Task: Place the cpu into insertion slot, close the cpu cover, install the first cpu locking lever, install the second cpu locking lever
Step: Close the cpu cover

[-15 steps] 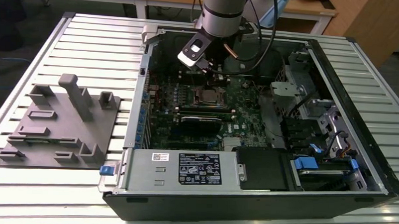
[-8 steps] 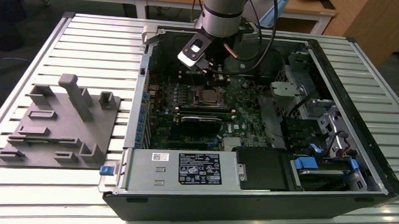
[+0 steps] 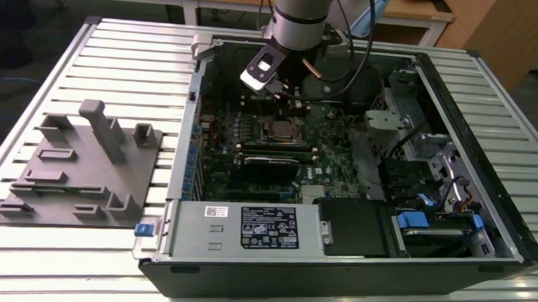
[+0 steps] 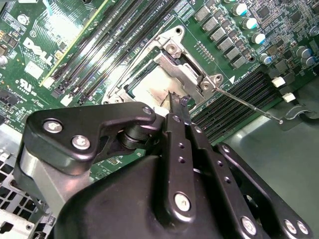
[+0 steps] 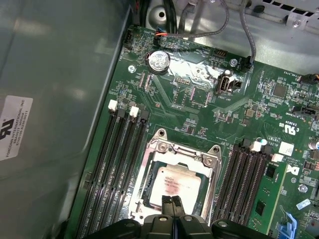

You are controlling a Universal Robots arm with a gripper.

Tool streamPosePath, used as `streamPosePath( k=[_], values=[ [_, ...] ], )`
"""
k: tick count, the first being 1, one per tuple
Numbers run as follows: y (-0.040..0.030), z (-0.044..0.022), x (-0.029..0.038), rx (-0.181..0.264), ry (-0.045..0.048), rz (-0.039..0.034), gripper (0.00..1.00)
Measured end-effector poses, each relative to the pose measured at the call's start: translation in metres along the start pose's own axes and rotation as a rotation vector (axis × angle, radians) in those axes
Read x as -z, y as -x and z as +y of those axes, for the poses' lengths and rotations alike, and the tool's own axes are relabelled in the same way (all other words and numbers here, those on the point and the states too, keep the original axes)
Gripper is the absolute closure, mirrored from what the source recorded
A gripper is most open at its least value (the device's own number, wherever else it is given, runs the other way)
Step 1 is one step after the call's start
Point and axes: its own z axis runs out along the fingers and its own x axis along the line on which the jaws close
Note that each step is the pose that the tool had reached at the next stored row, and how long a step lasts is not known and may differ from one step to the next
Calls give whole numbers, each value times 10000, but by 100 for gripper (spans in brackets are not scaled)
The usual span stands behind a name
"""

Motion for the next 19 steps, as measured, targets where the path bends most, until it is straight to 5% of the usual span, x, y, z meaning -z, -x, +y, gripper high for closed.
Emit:
streamPosePath(
  k=[19],
  values=[
    [0, 0, 0, 267, -3, 1, 90]
  ],
)
